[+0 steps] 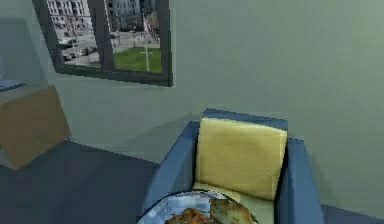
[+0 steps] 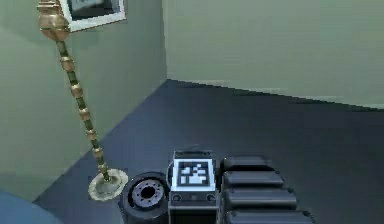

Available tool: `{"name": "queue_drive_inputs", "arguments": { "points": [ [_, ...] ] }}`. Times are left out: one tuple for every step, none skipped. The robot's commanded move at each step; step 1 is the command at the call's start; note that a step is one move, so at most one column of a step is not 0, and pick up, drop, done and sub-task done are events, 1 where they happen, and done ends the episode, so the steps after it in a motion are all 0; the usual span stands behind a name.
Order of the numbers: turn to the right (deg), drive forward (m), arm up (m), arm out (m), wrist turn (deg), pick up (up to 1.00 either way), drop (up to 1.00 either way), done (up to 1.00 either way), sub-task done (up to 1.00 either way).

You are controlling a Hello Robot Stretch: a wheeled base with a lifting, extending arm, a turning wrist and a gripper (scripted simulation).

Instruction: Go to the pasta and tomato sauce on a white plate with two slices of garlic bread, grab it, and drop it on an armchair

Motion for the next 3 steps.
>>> {"name": "queue_drive_inputs", "arguments": {
  "points": [
    [-45.0,0.00,0.00,0.00,0.0,0.00,0.00,0.00,0.00],
    [-45.0,0.00,0.00,0.00,0.0,0.00,0.00,0.00,0.00],
    [-3.0,0.00,0.00,0.00,0.0,0.00,0.00,0.00,0.00]
  ]
}}
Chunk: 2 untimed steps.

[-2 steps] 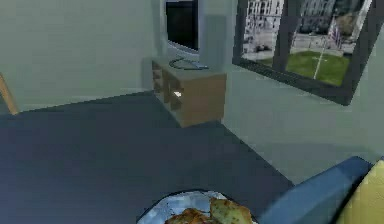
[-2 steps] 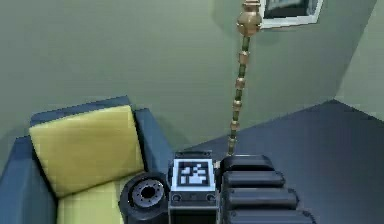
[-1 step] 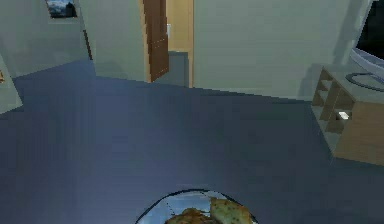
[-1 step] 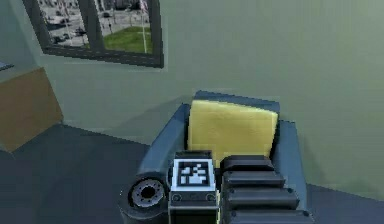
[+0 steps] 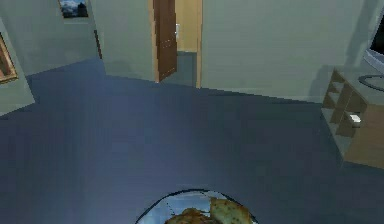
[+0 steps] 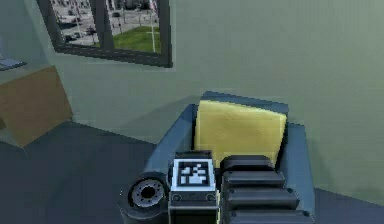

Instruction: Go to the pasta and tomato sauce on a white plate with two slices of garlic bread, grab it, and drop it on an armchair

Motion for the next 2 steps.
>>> {"name": "queue_drive_inputs", "arguments": {
  "points": [
    [0.0,0.00,0.00,0.48,0.0,0.00,0.00,0.00,0.00],
    [0.0,0.00,0.00,0.00,45.0,0.00,0.00,0.00,0.00]
  ]
}}
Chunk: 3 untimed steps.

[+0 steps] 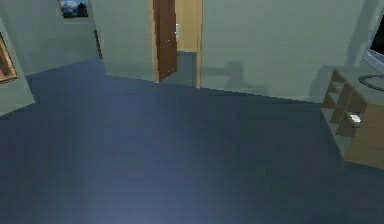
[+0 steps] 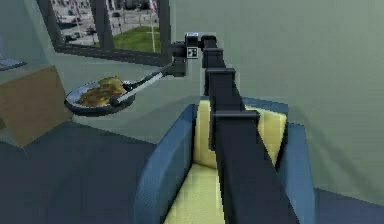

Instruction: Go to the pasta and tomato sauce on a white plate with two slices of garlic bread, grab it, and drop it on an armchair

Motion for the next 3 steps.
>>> {"name": "queue_drive_inputs", "arguments": {
  "points": [
    [0.0,0.00,0.00,0.00,45.0,0.00,0.00,0.00,0.00],
    [0.0,0.00,0.00,0.00,45.0,0.00,0.00,0.00,0.00],
    [0.0,0.00,0.00,0.00,45.0,0.00,0.00,0.00,0.00]
  ]
}}
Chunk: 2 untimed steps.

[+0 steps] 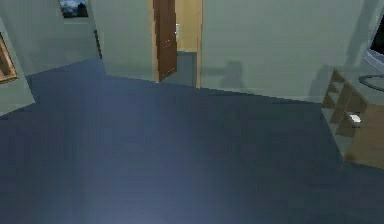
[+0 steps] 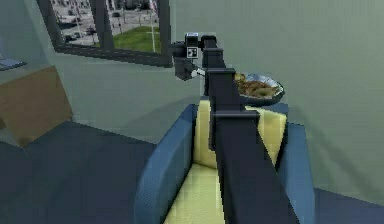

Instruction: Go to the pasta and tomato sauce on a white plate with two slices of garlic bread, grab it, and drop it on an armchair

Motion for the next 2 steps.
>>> {"name": "queue_drive_inputs", "arguments": {
  "points": [
    [0.0,0.00,0.00,0.00,9.0,0.00,0.00,0.00,0.00],
    [0.0,0.00,-0.46,0.00,0.0,0.00,0.00,0.00,0.00]
  ]
}}
